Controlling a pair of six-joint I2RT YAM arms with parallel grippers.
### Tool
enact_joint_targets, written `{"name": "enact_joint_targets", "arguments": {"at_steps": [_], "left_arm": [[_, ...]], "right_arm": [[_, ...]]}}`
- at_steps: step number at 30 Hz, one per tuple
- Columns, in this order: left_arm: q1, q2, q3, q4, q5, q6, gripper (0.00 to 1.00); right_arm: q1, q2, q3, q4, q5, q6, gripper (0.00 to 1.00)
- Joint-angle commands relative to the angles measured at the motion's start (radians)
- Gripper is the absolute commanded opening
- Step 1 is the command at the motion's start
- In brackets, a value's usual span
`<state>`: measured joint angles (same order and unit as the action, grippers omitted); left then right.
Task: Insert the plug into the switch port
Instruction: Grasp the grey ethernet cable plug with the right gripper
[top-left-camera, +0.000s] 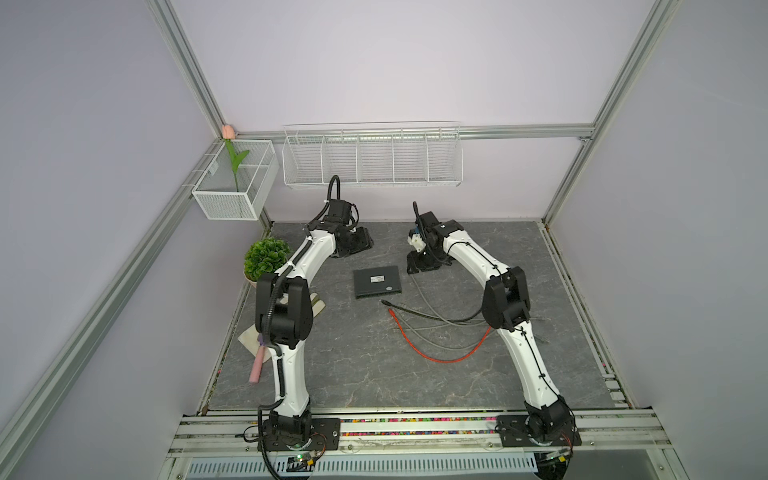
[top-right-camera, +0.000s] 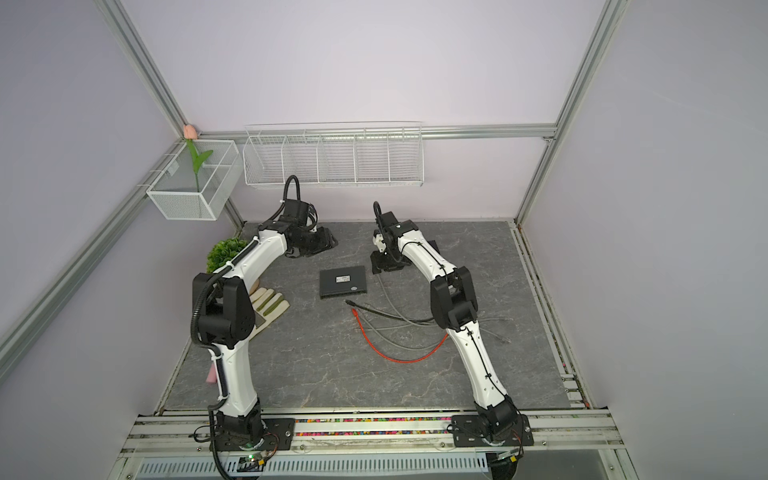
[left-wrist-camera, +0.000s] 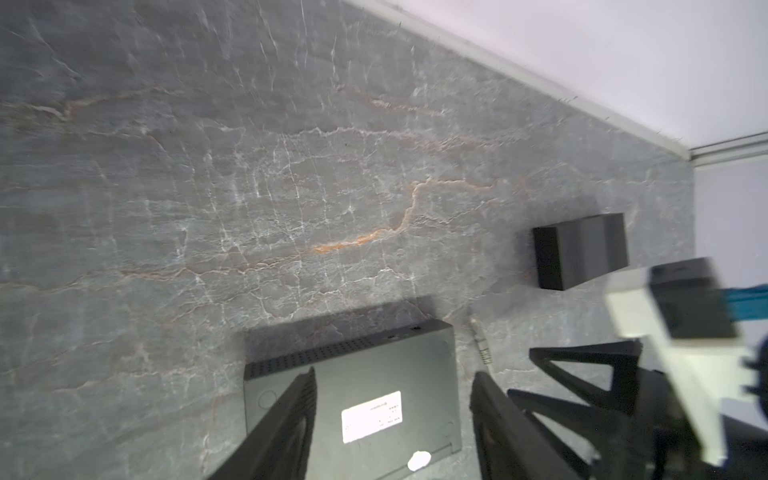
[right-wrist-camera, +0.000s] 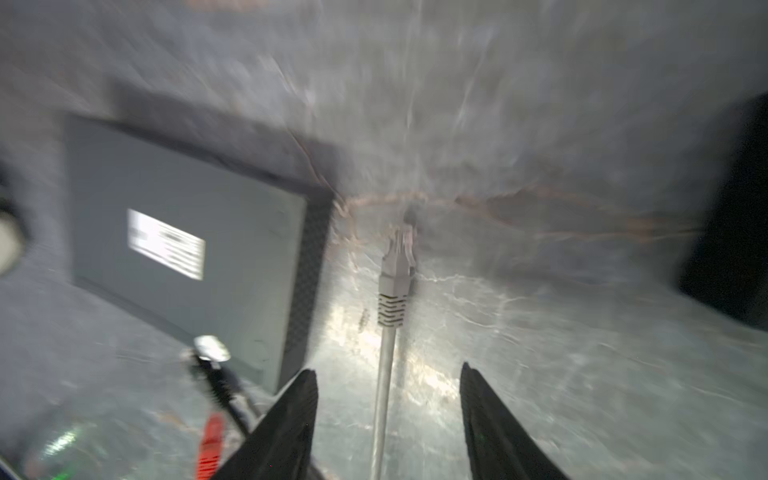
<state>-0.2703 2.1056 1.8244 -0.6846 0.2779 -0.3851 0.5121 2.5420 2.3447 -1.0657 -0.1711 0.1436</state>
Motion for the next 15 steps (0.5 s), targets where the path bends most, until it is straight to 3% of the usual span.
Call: {"name": "enact_joint_targets", "arguments": {"at_steps": [1,8,12,15], "left_arm": [[0.001,0.037,0.042,-0.089,0.022,0.056,0.6],[0.006,0.073,0.036,-0.079,0.012,0.063,0.61],[0.017,0.082,0.035,-0.082,0.012,0.069,0.6],[0.028,0.072,0.035,-0.078,0.019,0.061,0.6]], "right_arm": [[-0.002,-0.022,-0.008,-0.092,0.003,-0.051,0.56],[0.002,-0.012,-0.05,-0.062,-0.057,-0.022,0.48],[0.006,-0.047,-0.114,-0.022,-0.061,-0.006,0.37],[0.006,-0.093,-0.176,0.026,-0.083,0.005,0.22]]}}
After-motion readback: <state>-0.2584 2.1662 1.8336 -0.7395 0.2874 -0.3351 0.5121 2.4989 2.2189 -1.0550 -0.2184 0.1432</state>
